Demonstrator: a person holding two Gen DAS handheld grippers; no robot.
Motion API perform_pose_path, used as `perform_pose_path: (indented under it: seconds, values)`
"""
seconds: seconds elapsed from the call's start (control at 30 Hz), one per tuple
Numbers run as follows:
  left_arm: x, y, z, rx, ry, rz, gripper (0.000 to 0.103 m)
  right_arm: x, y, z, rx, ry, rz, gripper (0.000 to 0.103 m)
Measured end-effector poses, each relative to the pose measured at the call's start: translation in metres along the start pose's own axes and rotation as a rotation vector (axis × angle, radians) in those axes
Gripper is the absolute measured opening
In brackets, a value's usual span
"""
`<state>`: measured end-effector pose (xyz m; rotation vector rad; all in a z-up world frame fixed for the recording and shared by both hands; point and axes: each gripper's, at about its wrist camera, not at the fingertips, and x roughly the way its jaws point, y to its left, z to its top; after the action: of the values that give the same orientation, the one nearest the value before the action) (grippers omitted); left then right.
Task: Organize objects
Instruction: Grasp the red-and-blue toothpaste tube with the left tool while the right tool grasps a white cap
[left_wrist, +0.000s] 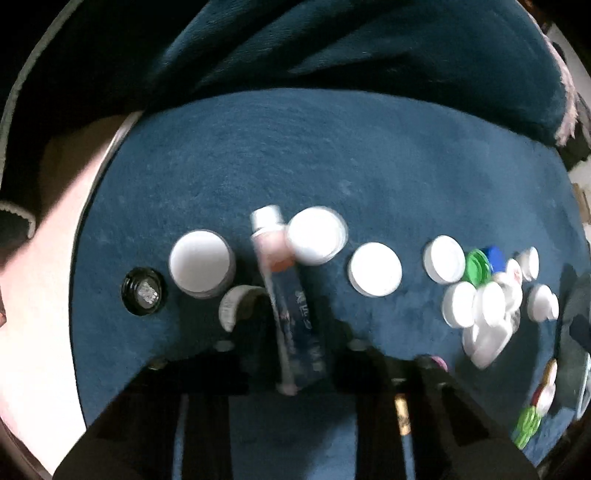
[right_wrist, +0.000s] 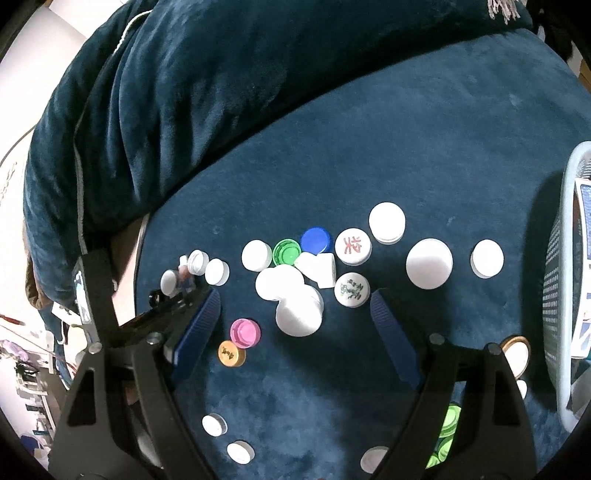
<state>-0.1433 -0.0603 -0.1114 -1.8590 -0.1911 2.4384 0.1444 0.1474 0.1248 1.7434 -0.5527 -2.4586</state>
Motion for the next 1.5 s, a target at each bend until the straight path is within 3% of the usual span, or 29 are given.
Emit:
perform_pose_path:
  seconds: [0.2,0.3,0.47,0.57,0.7,0.9,1.0,1.17,1.2,1.23,1.3,1.5]
  values:
    - [-0.013,0.011,-0.016,0.015,0.035,-0.155,0.018,-0.008,0.001,-0.002,-0.012,-0.011,-0.003,0.085]
    - [-0.018,0.018,-0.029,0.026,0.075,-0.191,0.018,-0.011,0.002,-0.004,-0.007,-0.015,0.003,0.085]
    - [-0.030,0.023,-0.043,0.038,0.068,-0.164,0.020,-0.011,0.006,-0.005,-0.022,-0.010,0.009,0.085]
    - [-0.031,0.029,-0.041,0.021,0.030,-0.149,0.050,-0.007,0.006,-0.005,-0.017,0.005,0.011,0.085]
    - [-0.021,0.032,-0.038,0.023,0.040,-0.132,0.050,0.004,0.006,-0.004,-0.024,0.028,0.007,0.085]
    - [-0.006,0.017,-0.038,0.095,0.060,-0.049,0.050,0.049,-0.001,-0.011,-0.027,0.166,-0.030,0.085]
    - [-0.007,0.019,-0.035,0.077,0.057,-0.058,0.050,0.069,0.002,-0.015,-0.025,0.216,-0.053,0.085]
    - [-0.007,0.021,-0.035,0.062,0.054,-0.077,0.047,0.080,0.002,-0.016,0.011,0.219,-0.056,0.084]
    - [-0.007,0.021,-0.036,0.061,0.050,-0.071,0.042,0.083,-0.001,-0.016,0.026,0.223,-0.049,0.078]
    - [-0.008,0.022,-0.036,0.061,0.046,-0.064,0.039,0.084,-0.002,-0.017,0.032,0.225,-0.043,0.063]
    - [-0.009,0.023,-0.036,0.062,0.043,-0.069,0.019,0.084,-0.005,-0.017,0.033,0.225,-0.040,0.041]
    - [-0.017,0.024,-0.038,0.042,0.038,-0.104,0.017,0.064,-0.007,-0.016,0.033,0.207,-0.006,0.041]
